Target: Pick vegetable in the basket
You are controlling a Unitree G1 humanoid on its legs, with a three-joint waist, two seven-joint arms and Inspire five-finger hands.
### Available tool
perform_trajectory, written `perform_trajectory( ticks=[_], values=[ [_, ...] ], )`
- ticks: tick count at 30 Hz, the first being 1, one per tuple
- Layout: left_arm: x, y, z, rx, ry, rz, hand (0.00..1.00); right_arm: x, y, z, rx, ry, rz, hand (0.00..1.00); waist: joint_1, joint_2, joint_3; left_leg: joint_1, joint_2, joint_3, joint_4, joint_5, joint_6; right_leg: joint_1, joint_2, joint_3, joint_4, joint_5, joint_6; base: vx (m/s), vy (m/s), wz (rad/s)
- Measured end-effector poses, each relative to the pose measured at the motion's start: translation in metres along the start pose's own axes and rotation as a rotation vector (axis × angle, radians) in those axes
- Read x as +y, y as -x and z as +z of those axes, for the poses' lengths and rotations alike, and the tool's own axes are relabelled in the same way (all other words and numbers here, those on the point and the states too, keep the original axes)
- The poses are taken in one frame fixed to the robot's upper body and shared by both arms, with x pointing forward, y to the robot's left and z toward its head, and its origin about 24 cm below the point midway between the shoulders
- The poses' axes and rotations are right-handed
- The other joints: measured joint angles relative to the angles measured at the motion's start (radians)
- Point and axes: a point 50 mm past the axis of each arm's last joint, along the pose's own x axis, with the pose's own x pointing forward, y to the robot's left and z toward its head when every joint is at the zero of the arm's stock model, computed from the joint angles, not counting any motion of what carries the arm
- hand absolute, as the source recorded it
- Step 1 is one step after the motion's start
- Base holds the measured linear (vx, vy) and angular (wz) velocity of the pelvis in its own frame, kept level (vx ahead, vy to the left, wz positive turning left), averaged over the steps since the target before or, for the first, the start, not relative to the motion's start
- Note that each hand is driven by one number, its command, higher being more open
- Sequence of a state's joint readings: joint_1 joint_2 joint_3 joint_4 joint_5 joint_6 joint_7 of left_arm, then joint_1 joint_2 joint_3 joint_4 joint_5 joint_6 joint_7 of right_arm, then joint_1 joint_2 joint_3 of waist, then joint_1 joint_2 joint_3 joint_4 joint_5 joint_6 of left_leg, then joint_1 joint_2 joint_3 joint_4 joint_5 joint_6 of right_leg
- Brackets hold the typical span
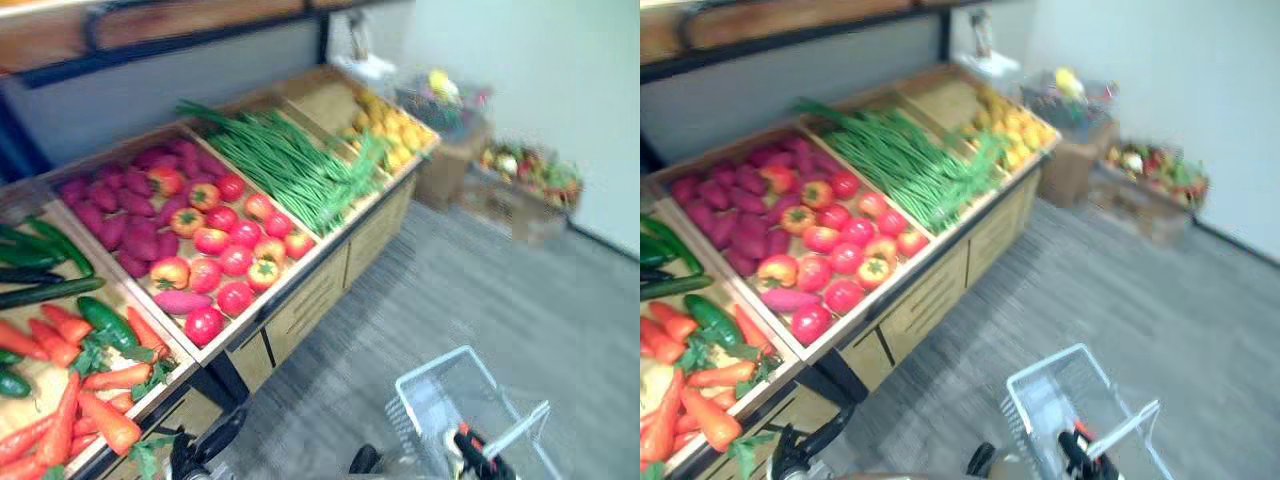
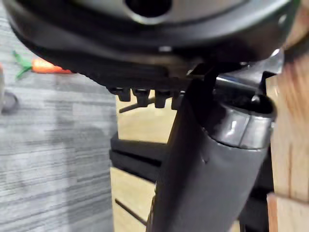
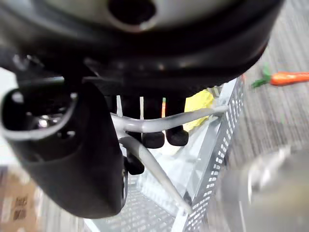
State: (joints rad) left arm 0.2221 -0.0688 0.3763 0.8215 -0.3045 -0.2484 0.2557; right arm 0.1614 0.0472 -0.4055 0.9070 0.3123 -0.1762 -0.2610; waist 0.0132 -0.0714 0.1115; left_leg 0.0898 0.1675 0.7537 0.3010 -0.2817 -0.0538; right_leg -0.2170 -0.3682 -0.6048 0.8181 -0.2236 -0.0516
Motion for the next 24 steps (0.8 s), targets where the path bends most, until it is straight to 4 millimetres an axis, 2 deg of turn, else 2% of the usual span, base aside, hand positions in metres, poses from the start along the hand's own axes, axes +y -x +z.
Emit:
perform_trajectory(
  ticks=[1, 2, 3, 4, 5, 6, 7, 8, 9, 10, 11, 12, 13, 14, 15, 16, 17, 21, 22, 23, 24],
  values=[
    [0.004, 0.001, -0.003, 0.014, 0.006, 0.018, 1.00, -0.001, 0.001, -0.005, 0.021, 0.018, 0.006, 0.00, 0.001, 0.000, -0.013, -0.005, 0.002, 0.012, 0.014, -0.005, 0.000, 0.044, 0.002, -0.010, -0.024, -0.019, 0.048, 0.12, -0.078, -1.09],
    [0.005, 0.001, -0.004, 0.018, 0.021, 0.031, 1.00, 0.003, 0.001, -0.011, 0.048, 0.037, 0.016, 0.00, 0.009, -0.007, -0.024, -0.016, 0.014, 0.049, 0.028, -0.006, 0.000, 0.077, 0.047, -0.027, -0.145, -0.051, 0.098, 0.10, -0.213, -0.97],
    [0.006, 0.001, -0.007, 0.035, 0.030, 0.035, 1.00, 0.005, 0.001, -0.012, 0.062, 0.059, 0.026, 0.00, 0.009, 0.012, -0.029, -0.021, 0.032, 0.087, 0.022, 0.005, -0.002, 0.092, 0.107, -0.027, -0.278, -0.046, 0.091, 0.06, -0.215, -1.05],
    [0.007, 0.002, -0.009, 0.044, 0.028, 0.036, 1.00, 0.005, 0.001, -0.012, 0.064, 0.068, 0.032, 0.00, 0.009, 0.015, -0.028, -0.020, 0.036, 0.103, 0.017, 0.014, -0.001, 0.113, 0.135, -0.030, -0.347, -0.046, 0.088, 0.06, -0.286, -0.94],
    [0.007, 0.002, -0.013, 0.065, 0.029, 0.038, 1.00, 0.005, 0.001, -0.012, 0.060, 0.090, 0.039, 0.00, 0.007, 0.030, -0.022, -0.011, 0.055, 0.121, 0.025, 0.025, 0.003, 0.155, 0.189, -0.031, -0.467, -0.023, 0.085, 0.04, -0.228, -0.63],
    [0.009, 0.003, -0.014, 0.071, 0.033, 0.041, 1.00, 0.002, 0.001, -0.015, 0.065, 0.110, 0.038, 0.00, -0.001, 0.031, -0.021, -0.005, 0.087, 0.137, 0.072, 0.044, 0.018, 0.201, 0.232, -0.022, -0.563, 0.018, 0.079, 0.04, -0.220, -0.53],
    [0.009, 0.003, -0.014, 0.071, 0.033, 0.042, 1.00, -0.001, 0.002, -0.017, 0.071, 0.118, 0.036, 0.00, -0.001, 0.027, -0.023, -0.008, 0.107, 0.144, 0.110, 0.053, 0.030, 0.219, 0.247, -0.015, -0.600, 0.032, 0.076, 0.05, -0.197, -0.43],
    [0.012, 0.002, -0.013, 0.064, 0.029, 0.048, 1.00, -0.004, 0.004, -0.020, 0.076, 0.145, 0.040, 0.00, -0.001, 0.018, -0.029, -0.024, 0.148, 0.144, 0.199, 0.070, 0.050, 0.240, 0.267, 0.002, -0.649, 0.050, 0.069, 0.05, -0.158, -0.47],
    [0.014, 0.001, -0.012, 0.060, 0.025, 0.051, 1.00, -0.005, 0.004, -0.021, 0.073, 0.172, 0.049, 0.00, 0.001, 0.011, -0.032, -0.038, 0.179, 0.146, 0.271, 0.093, 0.060, 0.252, 0.272, 0.019, -0.666, 0.055, 0.064, 0.13, -0.178, -0.59],
    [0.017, 0.000, -0.011, 0.057, 0.021, 0.059, 1.00, -0.005, 0.003, -0.019, 0.066, 0.172, 0.047, 0.00, 0.002, 0.000, -0.025, -0.049, 0.193, 0.152, 0.318, 0.075, 0.045, 0.268, 0.270, 0.044, -0.679, 0.062, 0.058, 0.12, -0.098, -0.53],
    [0.018, 0.001, -0.011, 0.056, 0.023, 0.060, 1.00, -0.006, 0.002, -0.016, 0.058, 0.170, 0.037, 0.00, 0.002, 0.001, -0.025, -0.057, 0.184, 0.154, 0.295, 0.028, 0.017, 0.270, 0.262, 0.060, -0.680, 0.064, 0.058, 0.12, -0.058, -0.55],
    [0.018, 0.001, -0.011, 0.054, 0.029, 0.060, 1.00, -0.008, 0.000, -0.013, 0.051, 0.169, 0.029, 0.00, 0.003, 0.001, -0.024, -0.077, 0.171, 0.168, 0.260, -0.001, 0.025, 0.273, 0.253, 0.080, -0.682, 0.066, 0.060, 0.07, 0.021, -0.48],
    [0.021, 0.002, -0.013, 0.060, 0.030, 0.066, 1.00, -0.008, 0.000, -0.013, 0.049, 0.170, 0.031, 0.00, 0.003, -0.001, -0.022, -0.087, 0.160, 0.187, 0.222, -0.004, 0.028, 0.282, 0.246, 0.093, -0.682, 0.066, 0.061, 0.06, 0.039, -0.40],
    [0.021, 0.002, -0.014, 0.066, 0.040, 0.070, 1.00, -0.008, 0.000, -0.012, 0.046, 0.168, 0.030, 0.00, 0.002, 0.001, -0.020, -0.090, 0.152, 0.198, 0.186, 0.005, 0.036, 0.292, 0.243, 0.098, -0.685, 0.069, 0.065, 0.05, 0.061, -0.28],
    [0.021, 0.003, -0.017, 0.077, 0.041, 0.073, 1.00, -0.011, 0.000, -0.011, 0.036, 0.159, 0.023, 0.00, -0.005, 0.018, -0.014, -0.092, 0.142, 0.220, 0.082, 0.105, 0.067, 0.321, 0.254, 0.103, -0.696, 0.072, 0.076, 0.05, 0.080, -0.26],
    [0.024, 0.004, -0.021, 0.094, 0.054, 0.089, 1.00, -0.012, 0.001, -0.014, 0.045, 0.141, 0.016, 0.00, -0.010, 0.023, -0.011, -0.066, 0.143, 0.237, 0.057, 0.144, 0.044, 0.353, 0.262, 0.120, -0.726, 0.069, 0.106, 0.07, 0.073, -0.20],
    [0.025, 0.004, -0.021, 0.096, 0.058, 0.097, 1.00, -0.011, 0.002, -0.017, 0.054, 0.136, 0.016, 0.00, -0.015, 0.029, -0.012, -0.057, 0.137, 0.240, 0.053, 0.145, 0.044, 0.362, 0.260, 0.121, -0.738, 0.075, 0.114, 0.08, 0.062, -0.22],
    [0.029, 0.000, -0.015, 0.078, 0.053, 0.106, 1.00, -0.009, 0.006, -0.026, 0.076, 0.107, 0.014, 0.00, -0.025, -0.002, 0.008, -0.022, 0.122, 0.272, 0.043, 0.144, 0.044, 0.397, 0.260, 0.146, -0.798, 0.097, 0.121, 0.05, -0.003, -0.23],
    [0.028, 0.000, -0.014, 0.076, 0.055, 0.103, 1.00, -0.012, 0.006, -0.028, 0.086, 0.099, -0.001, 0.00, -0.026, 0.002, 0.021, -0.006, 0.131, 0.274, 0.061, 0.144, 0.044, 0.414, 0.262, 0.154, -0.807, 0.098, 0.121, 0.02, -0.070, -0.26],
    [0.025, 0.000, -0.013, 0.075, 0.056, 0.099, 1.00, -0.014, 0.006, -0.030, 0.095, 0.093, -0.012, 0.00, -0.025, -0.004, 0.025, 0.002, 0.149, 0.271, 0.096, 0.144, 0.044, 0.425, 0.264, 0.168, -0.809, 0.098, 0.120, 0.03, -0.094, -0.43],
    [0.023, 0.000, -0.013, 0.073, 0.058, 0.094, 1.00, -0.015, 0.007, -0.031, 0.101, 0.097, -0.017, 0.00, -0.024, 0.006, 0.034, 0.003, 0.179, 0.240, 0.160, 0.144, 0.045, 0.438, 0.268, 0.189, -0.814, 0.098, 0.120, 0.05, -0.083, -0.59]
  ],
)
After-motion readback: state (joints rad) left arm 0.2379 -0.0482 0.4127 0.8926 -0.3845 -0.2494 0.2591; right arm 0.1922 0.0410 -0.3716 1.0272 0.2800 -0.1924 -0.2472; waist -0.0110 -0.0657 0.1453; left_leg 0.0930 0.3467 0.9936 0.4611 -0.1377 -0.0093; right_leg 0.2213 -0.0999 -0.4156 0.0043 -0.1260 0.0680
